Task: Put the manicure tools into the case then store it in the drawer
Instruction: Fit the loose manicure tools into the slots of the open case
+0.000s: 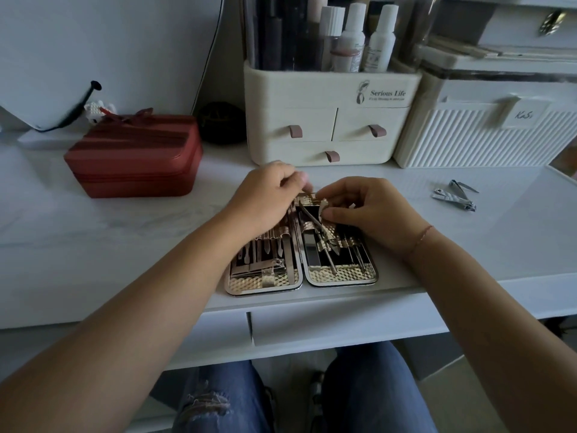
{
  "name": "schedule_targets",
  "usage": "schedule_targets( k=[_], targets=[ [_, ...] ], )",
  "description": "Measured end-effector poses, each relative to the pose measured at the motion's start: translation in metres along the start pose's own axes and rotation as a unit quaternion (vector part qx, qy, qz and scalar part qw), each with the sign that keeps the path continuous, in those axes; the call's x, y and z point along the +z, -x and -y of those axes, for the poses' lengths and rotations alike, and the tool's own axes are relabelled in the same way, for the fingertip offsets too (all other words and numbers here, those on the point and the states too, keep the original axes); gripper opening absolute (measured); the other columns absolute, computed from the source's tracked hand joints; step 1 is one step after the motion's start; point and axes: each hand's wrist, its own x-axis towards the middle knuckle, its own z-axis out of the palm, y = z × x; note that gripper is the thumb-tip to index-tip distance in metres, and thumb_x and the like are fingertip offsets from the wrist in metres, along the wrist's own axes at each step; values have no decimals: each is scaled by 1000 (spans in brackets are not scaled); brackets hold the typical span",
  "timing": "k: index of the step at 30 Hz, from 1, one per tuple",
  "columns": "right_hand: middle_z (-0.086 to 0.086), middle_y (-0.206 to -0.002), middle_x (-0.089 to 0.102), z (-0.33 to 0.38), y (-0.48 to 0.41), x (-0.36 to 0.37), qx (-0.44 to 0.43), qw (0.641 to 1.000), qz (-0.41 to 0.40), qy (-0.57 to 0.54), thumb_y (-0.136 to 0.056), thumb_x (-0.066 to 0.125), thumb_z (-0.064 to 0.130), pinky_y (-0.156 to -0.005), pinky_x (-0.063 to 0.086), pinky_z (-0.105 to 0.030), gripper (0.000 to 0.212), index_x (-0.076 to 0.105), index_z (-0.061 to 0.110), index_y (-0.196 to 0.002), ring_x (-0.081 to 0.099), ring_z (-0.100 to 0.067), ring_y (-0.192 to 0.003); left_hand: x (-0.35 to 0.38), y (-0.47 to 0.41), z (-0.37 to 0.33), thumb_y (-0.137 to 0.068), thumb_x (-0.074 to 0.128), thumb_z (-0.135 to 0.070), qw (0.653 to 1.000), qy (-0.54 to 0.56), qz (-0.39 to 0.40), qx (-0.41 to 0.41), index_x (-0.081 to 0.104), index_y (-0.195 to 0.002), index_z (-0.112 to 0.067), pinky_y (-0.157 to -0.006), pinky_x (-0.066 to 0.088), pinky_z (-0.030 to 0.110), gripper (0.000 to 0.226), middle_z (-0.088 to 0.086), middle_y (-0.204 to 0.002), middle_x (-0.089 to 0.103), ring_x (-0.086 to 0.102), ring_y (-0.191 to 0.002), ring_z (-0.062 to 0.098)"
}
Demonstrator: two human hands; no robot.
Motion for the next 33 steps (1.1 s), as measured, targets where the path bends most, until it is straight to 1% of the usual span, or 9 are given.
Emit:
schedule_targets(
  k=[3,5,7,11,15,20,22,26,33],
  targets=[
    [13,-69,69,-2,0,-2,-2,1000,-13,19,-76,74,12,-63,43,-8,11,73,19,-84,56,7,-58,-14,-3,17,-94,50,-34,998,-60,14,-34,66,-100,-19,-77,34,22,23,-6,-106,58,53,-97,9],
    [16,-66,68,-2,0,-1,-7,999,-14,41,-76,74,14,-61,42,-7,8,74,20,-81,56,7,-57,-18,0,31,-92,54,-32,997,-72,16,-38,67,-98,-17,-79,37,23,21,-4,-104,56,54,-97,12],
    [20,-63,66,-1,0,1,-9,998,-11,55,-76,74,13,-59,40,-6,8,74,18,-81,55,8,-54,-16,3,38,-89,57,-29,997,-72,8,-26,68,-94,-17,-88,43,30,17,-3,-102,54,56,-98,16],
    [23,-59,63,-1,-1,2,-6,997,-1,74,-77,73,10,-56,39,-5,8,73,17,-81,54,6,-51,-11,2,38,-88,58,-34,994,-107,3,-10,67,-93,-21,-96,40,40,17,0,-109,55,51,-107,20],
    [16,-57,65,3,-2,2,12,998,11,52,-76,71,3,-60,48,-12,18,69,19,-69,57,2,-54,-11,1,40,-88,56,-37,994,-110,12,1,65,-95,-21,-97,39,43,20,2,-111,55,48,-110,22],
    [4,-64,66,10,-9,-1,47,997,43,53,-75,71,-2,-75,53,-33,23,69,20,-67,59,-13,-65,-11,2,39,-89,54,-40,993,-115,10,4,64,-97,-21,-98,37,43,23,1,-112,55,47,-111,21],
    [0,-66,64,11,-12,-2,64,995,56,51,-74,72,-2,-72,51,-35,19,70,17,-72,57,-17,-66,-11,2,40,-89,54,-40,993,-115,10,6,64,-97,-20,-97,38,44,23,1,-112,55,47,-111,21],
    [-1,-67,47,10,-17,-3,71,991,55,96,-73,75,5,-60,40,-23,24,70,14,-95,41,-13,-60,-11,2,40,-89,54,-41,993,-119,11,7,63,-99,-20,-97,38,43,25,1,-114,55,47,-112,22],
    [0,-89,50,3,-35,-13,177,974,82,112,-66,82,20,-86,45,-36,57,54,20,-115,49,-16,-79,-11,3,39,-90,53,-40,992,-125,11,3,62,-100,-20,-98,36,42,24,0,-114,53,45,-112,21]
  ],
)
